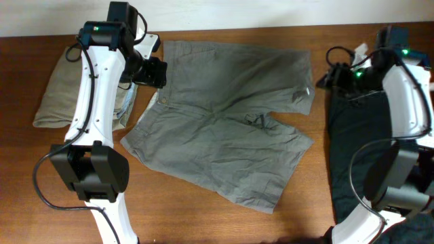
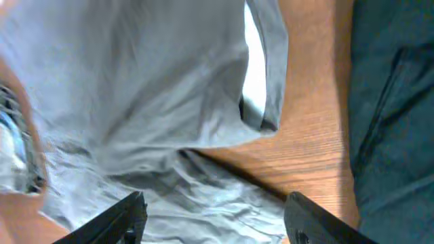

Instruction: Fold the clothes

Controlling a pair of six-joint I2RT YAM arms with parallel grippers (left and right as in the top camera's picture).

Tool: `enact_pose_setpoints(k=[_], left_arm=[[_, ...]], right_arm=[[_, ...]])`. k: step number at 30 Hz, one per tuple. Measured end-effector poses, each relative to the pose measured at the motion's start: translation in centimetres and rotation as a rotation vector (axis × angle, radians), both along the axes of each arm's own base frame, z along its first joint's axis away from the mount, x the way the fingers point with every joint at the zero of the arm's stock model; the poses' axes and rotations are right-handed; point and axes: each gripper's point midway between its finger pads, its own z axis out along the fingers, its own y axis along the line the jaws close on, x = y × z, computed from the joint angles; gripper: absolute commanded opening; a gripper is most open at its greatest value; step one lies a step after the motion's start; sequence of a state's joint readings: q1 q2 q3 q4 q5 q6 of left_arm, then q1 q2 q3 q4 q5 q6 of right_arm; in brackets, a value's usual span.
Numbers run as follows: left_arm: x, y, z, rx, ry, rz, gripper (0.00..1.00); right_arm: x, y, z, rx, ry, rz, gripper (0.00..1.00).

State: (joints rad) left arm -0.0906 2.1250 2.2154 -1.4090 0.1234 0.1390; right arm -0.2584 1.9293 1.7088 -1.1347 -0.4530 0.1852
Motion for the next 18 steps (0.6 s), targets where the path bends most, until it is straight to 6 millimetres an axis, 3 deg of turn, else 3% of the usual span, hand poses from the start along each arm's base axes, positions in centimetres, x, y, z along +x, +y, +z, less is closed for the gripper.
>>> enact_pose_setpoints(k=[4, 5, 6, 9, 10, 14, 16, 18], left_arm=[[0.0, 0.0, 0.0, 0.000, 0.000, 0.000, 0.81], [0.0, 0.0, 0.0, 0.000, -0.001, 0.000, 0.81], [0.0, 0.0, 0.0, 0.000, 0.002, 0.000, 0.81], [-0.1, 0.0, 0.0, 0.000, 0.002, 0.000, 0.81], [-0.1, 0.0, 0.0, 0.001, 0.003, 0.000, 0.81], [-0.2, 0.0, 0.0, 0.002, 0.006, -0.004, 0.82], [-0.3, 0.0, -0.1, 0.004, 0.009, -0.013, 0.82], [-0.5, 0.1, -0.1, 0.006, 0.021, -0.017, 0.82]], right_arm=[[-0.7, 2.2, -5.7, -0.034, 0.060, 0.077, 0.62], [-0.2, 2.9, -8.1, -0.067, 0.021, 0.108, 0.54], [-0.1, 3.1, -8.9, -0.077, 0.011, 0.118, 0.45], [0.4, 2.7, -9.8, -0.096, -0.020, 0.112, 0.08], [0.2, 2.4, -9.9, -0.098, -0.011, 0.108, 0.04], [-2.6, -0.4, -10.5, -0.088, 0.109, 0.034, 0.04], [-3.7, -2.1, -10.6, -0.076, 0.147, -0.012, 0.51], [-3.3, -2.1, -10.4, -0.056, 0.118, 0.000, 0.62]])
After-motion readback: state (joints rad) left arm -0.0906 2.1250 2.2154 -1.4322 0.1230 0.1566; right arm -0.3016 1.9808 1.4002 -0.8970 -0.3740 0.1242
